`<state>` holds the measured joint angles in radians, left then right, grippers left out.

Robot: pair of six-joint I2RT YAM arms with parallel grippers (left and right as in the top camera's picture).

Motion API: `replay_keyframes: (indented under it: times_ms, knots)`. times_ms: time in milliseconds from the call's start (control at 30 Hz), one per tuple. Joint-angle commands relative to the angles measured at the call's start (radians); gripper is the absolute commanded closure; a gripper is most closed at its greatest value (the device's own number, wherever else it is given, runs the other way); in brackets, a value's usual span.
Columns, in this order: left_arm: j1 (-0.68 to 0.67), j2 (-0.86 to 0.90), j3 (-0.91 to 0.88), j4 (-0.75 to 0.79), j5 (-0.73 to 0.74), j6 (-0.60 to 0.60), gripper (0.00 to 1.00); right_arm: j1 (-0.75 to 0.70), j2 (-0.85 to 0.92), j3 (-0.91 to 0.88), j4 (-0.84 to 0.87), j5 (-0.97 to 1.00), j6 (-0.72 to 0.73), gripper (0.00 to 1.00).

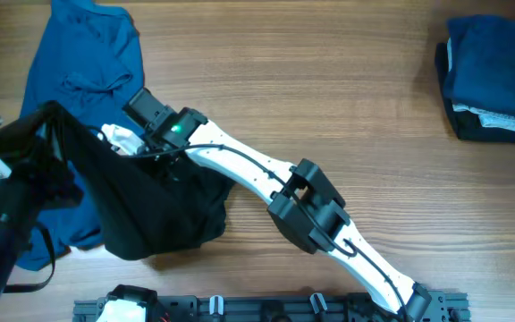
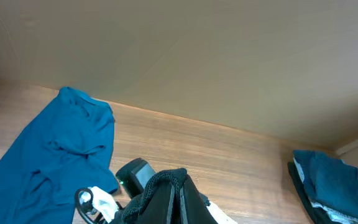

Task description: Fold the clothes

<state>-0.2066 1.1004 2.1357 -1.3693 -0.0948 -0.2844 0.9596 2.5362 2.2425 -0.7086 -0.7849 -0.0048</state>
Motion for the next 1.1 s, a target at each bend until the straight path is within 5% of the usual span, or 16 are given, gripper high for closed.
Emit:
replay_keyframes:
  times_ms: [0, 33, 100, 167, 367, 700, 933, 1067]
  knots:
    - [0.001, -0.004, 0.005, 0.01, 0.016, -0.011, 0.96, 0.033, 0.027, 0.0, 0.013, -0.024, 0.007, 0.01]
    - [0.001, -0.003, 0.005, 0.01, 0.016, -0.011, 0.96, 0.039, 0.027, 0.0, 0.015, -0.025, 0.007, 0.01]
    - [0.001, -0.002, 0.005, 0.01, 0.016, -0.011, 0.96, 0.041, 0.027, 0.0, 0.015, -0.025, 0.008, 0.7]
    - [0.001, -0.002, 0.005, 0.009, 0.016, -0.011, 0.96, 0.035, 0.027, 0.0, 0.012, -0.024, 0.009, 0.96]
    - [0.001, -0.002, 0.005, -0.002, 0.015, -0.011, 0.96, -0.104, 0.006, 0.014, -0.048, 0.011, 0.034, 0.96]
    - [0.001, 0.103, 0.005, 0.013, 0.015, -0.011, 0.96, -0.553, -0.123, 0.061, -0.266, 0.152, 0.031, 0.96]
    - [0.001, 0.151, 0.005, 0.094, 0.015, -0.012, 0.96, -0.487, -0.12, 0.059, -0.4, 0.138, 0.01, 0.96]
    - [0.001, 0.108, 0.005, 0.129, -0.009, -0.012, 0.96, -0.356, -0.085, 0.034, -0.394, 0.257, 0.174, 0.96]
